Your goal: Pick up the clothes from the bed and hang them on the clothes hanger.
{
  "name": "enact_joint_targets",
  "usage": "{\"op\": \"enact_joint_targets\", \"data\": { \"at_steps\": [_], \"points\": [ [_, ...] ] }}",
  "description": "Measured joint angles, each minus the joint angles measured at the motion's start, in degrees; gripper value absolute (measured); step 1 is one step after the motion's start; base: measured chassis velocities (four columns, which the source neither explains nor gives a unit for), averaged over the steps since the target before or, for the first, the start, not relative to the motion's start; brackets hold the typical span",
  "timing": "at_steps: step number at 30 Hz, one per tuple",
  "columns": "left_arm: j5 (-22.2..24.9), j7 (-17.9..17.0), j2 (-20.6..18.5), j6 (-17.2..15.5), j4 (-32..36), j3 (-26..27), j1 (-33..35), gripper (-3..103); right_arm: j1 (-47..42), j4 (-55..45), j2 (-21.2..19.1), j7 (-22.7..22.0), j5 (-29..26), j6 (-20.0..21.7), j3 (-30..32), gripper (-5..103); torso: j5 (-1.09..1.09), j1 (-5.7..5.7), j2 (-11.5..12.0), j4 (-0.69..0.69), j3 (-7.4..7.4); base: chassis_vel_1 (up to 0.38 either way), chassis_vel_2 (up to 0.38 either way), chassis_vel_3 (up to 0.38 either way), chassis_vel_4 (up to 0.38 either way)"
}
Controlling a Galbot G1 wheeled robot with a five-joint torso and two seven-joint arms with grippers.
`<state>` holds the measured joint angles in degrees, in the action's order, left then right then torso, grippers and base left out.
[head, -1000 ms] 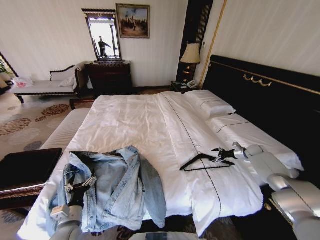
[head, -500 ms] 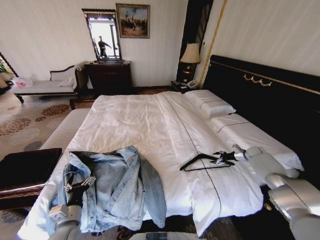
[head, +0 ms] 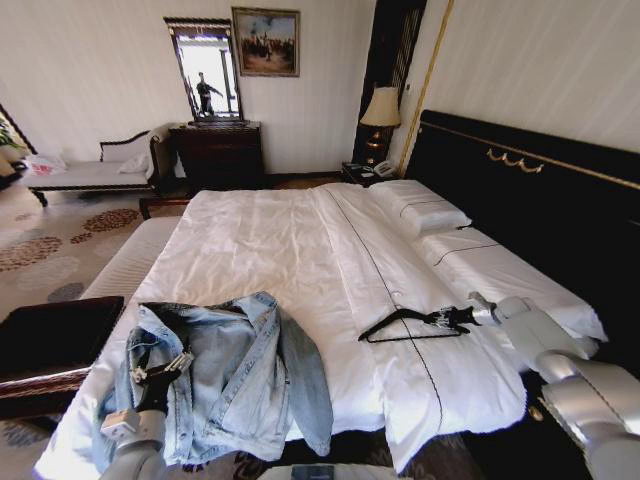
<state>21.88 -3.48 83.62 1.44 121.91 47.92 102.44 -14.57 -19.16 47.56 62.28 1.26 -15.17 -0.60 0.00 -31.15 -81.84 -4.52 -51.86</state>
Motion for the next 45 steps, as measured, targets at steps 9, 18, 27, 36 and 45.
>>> {"op": "enact_joint_targets", "data": {
  "at_steps": [9,18,27,36,45],
  "points": [
    [-0.1,-0.1,0.0,0.3,0.3,0.0,0.5,100,-2.8,-4.8,-0.8,-3.5,-3.9,-1.3,0.4,20,0.00,0.00,0.0,0.02,0.00,0.000,0.000,0.000,0.000],
    [-1.0,-0.1,0.2,0.5,0.7,-0.4,1.0,100,-13.5,-28.8,-5.5,-10.5,-14.7,-0.6,0.6,20,-0.01,0.00,0.0,-0.02,0.00,0.000,0.000,0.000,0.000],
    [-1.7,-0.1,0.6,1.9,1.3,-0.4,2.1,100,-14.7,-48.6,-6.0,-23.0,-32.8,7.7,-7.8,20,0.00,0.00,0.0,0.01,0.00,0.000,0.000,0.000,0.000],
    [-1.1,-0.2,0.6,2.1,-0.6,0.3,0.9,100,-15.0,-65.1,-5.1,-40.7,-39.1,15.0,-16.8,20,-0.02,0.00,0.0,0.00,0.00,0.000,0.000,0.000,0.000],
    [-0.9,-0.4,1.1,2.0,-1.6,0.1,-0.8,100,-3.7,-72.5,-3.1,-56.1,-45.4,20.7,-33.3,20,-0.03,0.00,0.0,-0.01,0.00,0.000,0.000,0.000,0.000]
  ]
}}
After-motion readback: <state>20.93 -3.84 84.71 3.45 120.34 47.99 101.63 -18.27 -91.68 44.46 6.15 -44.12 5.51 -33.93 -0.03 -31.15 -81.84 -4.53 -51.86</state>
